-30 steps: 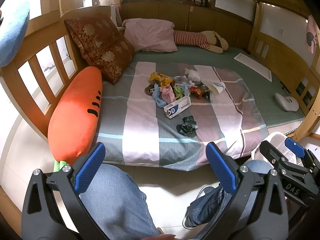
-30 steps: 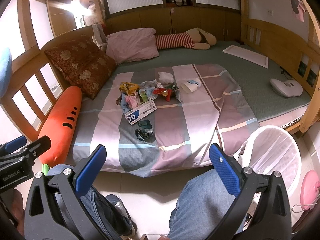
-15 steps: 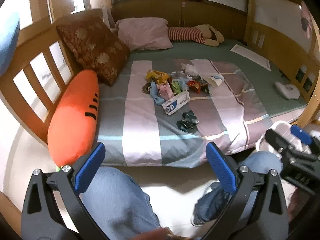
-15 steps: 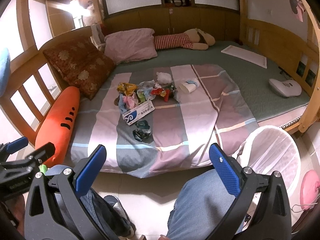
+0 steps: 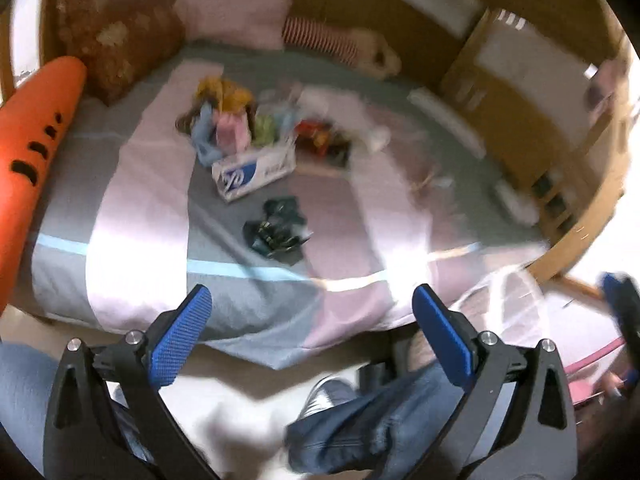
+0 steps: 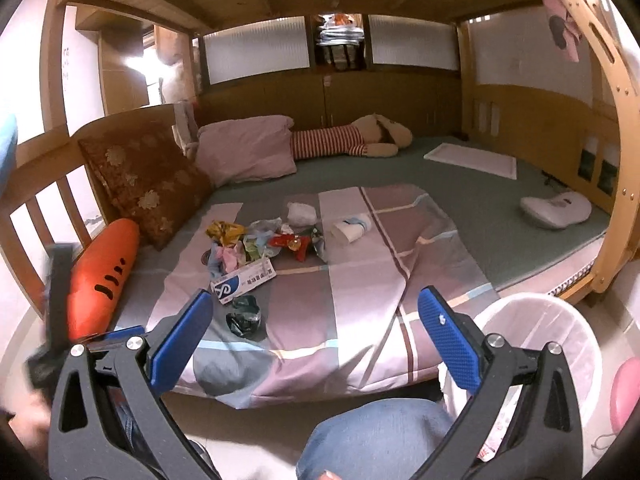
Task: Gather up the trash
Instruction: 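Grasp the dark green wrapper with the left tool while the right tool grasps the green snack bag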
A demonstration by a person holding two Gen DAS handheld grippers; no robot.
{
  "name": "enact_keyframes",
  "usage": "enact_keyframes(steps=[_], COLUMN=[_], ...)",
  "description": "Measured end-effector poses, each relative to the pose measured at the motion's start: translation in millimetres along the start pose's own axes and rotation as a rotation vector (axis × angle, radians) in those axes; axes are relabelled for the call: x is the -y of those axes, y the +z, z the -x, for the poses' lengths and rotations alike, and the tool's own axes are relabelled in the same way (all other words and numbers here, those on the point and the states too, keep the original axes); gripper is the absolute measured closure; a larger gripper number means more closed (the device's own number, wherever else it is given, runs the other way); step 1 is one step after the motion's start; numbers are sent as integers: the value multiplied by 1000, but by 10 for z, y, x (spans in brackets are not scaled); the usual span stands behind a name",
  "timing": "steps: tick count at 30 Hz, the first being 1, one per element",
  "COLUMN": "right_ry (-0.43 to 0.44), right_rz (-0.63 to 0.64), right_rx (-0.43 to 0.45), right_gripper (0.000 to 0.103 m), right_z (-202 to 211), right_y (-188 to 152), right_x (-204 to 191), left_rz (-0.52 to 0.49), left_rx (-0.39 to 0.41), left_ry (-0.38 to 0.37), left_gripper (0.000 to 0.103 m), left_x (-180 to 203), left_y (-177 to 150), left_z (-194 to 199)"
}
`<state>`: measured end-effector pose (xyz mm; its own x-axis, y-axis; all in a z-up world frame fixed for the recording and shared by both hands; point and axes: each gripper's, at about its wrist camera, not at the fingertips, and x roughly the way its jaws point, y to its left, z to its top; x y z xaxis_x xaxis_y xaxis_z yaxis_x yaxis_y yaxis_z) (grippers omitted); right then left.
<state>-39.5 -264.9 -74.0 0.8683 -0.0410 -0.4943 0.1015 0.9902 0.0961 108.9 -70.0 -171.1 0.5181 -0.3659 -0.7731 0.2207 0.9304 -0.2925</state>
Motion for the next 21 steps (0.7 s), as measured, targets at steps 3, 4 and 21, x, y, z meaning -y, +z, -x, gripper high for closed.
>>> enact_keyframes(steps=[3, 4, 21], right_ry=[-24, -28, 12], right_rz=[25, 33, 123], right_rx=[-32, -48, -267], right_gripper=[3, 3, 3], right_z=[-162, -221, -2303], right_y=[-26, -28, 597], right_x=[15, 18, 20], left_rz=[-87, -106, -50], left_rx=[-8, -19, -47], left_ry=[126, 146, 131], left_gripper=[3, 3, 59], left_x=[112, 126, -209], left_y=[130, 166, 683], left_z=[-391, -491, -1271])
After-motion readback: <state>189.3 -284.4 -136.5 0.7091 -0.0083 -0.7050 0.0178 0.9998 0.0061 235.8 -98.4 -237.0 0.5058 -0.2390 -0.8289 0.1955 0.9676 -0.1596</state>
